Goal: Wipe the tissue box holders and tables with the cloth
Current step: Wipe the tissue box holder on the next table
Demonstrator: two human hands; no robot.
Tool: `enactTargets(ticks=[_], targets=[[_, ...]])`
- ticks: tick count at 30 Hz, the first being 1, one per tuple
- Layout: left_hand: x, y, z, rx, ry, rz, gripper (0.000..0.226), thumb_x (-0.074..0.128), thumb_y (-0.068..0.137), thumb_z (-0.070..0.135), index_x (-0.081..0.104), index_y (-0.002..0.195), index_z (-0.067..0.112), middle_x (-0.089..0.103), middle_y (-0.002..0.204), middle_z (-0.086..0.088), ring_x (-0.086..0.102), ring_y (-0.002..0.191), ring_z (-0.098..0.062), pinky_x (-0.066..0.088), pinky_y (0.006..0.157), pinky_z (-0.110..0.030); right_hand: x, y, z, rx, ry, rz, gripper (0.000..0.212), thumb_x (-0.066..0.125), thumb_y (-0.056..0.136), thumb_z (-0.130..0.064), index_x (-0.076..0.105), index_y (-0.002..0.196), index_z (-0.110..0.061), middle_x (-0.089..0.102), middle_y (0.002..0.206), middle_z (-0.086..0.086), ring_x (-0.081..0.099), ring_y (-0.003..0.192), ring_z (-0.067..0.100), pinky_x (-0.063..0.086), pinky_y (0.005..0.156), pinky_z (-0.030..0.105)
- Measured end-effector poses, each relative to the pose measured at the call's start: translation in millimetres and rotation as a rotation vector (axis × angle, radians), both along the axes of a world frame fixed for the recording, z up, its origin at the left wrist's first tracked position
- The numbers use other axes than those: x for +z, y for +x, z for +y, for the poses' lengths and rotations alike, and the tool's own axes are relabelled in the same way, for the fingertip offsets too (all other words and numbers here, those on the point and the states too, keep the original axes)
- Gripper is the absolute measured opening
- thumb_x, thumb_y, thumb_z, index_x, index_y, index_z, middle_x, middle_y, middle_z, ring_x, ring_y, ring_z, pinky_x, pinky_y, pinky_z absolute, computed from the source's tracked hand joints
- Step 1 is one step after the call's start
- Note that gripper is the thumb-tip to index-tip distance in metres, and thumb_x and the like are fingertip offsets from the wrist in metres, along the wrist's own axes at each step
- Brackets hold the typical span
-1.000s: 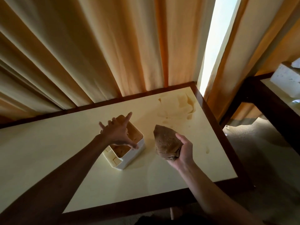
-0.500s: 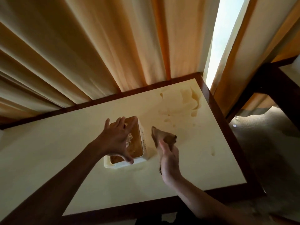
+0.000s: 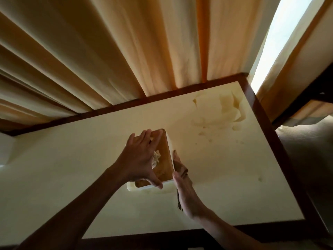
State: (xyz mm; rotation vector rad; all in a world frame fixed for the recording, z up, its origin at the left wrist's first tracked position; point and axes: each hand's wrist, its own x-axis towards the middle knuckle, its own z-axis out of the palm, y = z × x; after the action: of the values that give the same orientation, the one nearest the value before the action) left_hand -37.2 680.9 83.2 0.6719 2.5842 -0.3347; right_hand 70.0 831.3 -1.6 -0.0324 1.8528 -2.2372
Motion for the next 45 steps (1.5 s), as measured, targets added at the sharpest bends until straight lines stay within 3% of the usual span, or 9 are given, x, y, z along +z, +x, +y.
enactTargets(ticks=[6,14,17,21,25,30,35,39,45], targets=[[-5,0,-3,-0.006,0.073,0.016,0.153,0.063,0.044,0.093,-0.028,0.148,0.026,-0.009,0.164,-0.011,-0.013,0.151,-0.029,-0.004,0.119,-0.050,18,-80,-3,0.064,-0.188,-0.076,0.057,0.035,0.099,-0.057,0.034,0.148,-0.028,0.054,0.141,0.006,0.052,0.133,0.015,0.048,0.106,0.040],[-5,1,-3,-0.003,0.061,0.023,0.151,0.060,0.045,0.095,-0.037,0.141,0.030,-0.012,0.164,-0.011,-0.012,0.151,-0.028,-0.001,0.119,-0.049,-7,-1,-2,0.017,0.033,-0.018,0.093,0.032,0.086,-0.084,0.010,0.158,-0.029,0.012,0.165,-0.018,0.010,0.150,-0.004,0.012,0.126,0.034],[-8,2,-7,-0.012,0.100,0.009,0.152,0.060,0.043,0.095,-0.037,0.140,0.030,-0.012,0.164,-0.009,-0.013,0.151,-0.027,-0.003,0.119,-0.046,21,-30,-7,0.036,-0.079,0.083,0.086,0.037,0.093,-0.069,0.018,0.158,-0.015,0.037,0.157,-0.013,0.034,0.143,0.000,0.035,0.113,0.018],[-8,2,-7,-0.002,0.122,0.004,0.150,0.059,0.046,0.094,-0.037,0.142,0.030,-0.016,0.164,-0.006,-0.018,0.150,-0.025,-0.009,0.117,-0.044,12,-83,-9,-0.012,-0.200,-0.120,0.078,0.038,0.092,-0.071,0.046,0.140,-0.011,0.061,0.131,0.018,0.060,0.123,0.031,0.052,0.101,0.045],[-4,0,-3,0.015,0.068,0.003,0.151,0.060,0.045,0.094,-0.042,0.137,0.031,-0.018,0.163,-0.007,-0.015,0.150,-0.024,-0.002,0.119,-0.050,-25,-54,-11,-0.096,-0.065,-0.082,0.065,0.033,0.098,-0.067,0.036,0.153,-0.032,0.044,0.155,-0.003,0.039,0.145,0.018,0.035,0.117,0.053],[-7,0,-5,0.033,0.091,-0.014,0.150,0.059,0.044,0.095,-0.037,0.141,0.032,-0.015,0.164,-0.006,-0.012,0.151,-0.023,0.004,0.119,-0.051,-6,3,-41,-0.355,0.142,-0.041,0.078,0.025,0.088,-0.082,0.030,0.152,-0.037,0.036,0.143,-0.040,0.023,0.145,-0.001,0.019,0.119,0.024],[-6,1,-5,0.028,0.106,-0.012,0.152,0.057,0.039,0.096,-0.037,0.141,0.033,-0.013,0.164,-0.006,-0.012,0.151,-0.023,0.008,0.120,-0.052,7,-38,-18,-0.217,-0.193,0.000,0.068,0.042,0.089,-0.075,0.040,0.145,-0.035,0.063,0.132,-0.013,0.059,0.127,0.014,0.052,0.098,0.030],[-5,-1,-4,0.039,0.055,-0.048,0.153,0.056,0.039,0.097,-0.037,0.142,0.033,-0.018,0.163,-0.007,-0.015,0.150,-0.026,0.007,0.119,-0.057,-21,-29,-26,-0.264,0.034,-0.038,0.077,0.029,0.092,-0.078,0.035,0.154,-0.032,0.046,0.152,-0.015,0.036,0.146,0.015,0.029,0.119,0.048],[-9,-1,-9,0.006,0.116,-0.016,0.149,0.028,0.029,0.106,-0.033,0.145,0.034,-0.007,0.165,-0.009,-0.006,0.151,-0.028,0.011,0.117,-0.054,-2,7,-32,-0.245,0.168,0.073,0.089,0.025,0.088,-0.081,0.021,0.158,-0.026,0.037,0.152,-0.024,0.025,0.149,0.012,0.021,0.119,0.026]])
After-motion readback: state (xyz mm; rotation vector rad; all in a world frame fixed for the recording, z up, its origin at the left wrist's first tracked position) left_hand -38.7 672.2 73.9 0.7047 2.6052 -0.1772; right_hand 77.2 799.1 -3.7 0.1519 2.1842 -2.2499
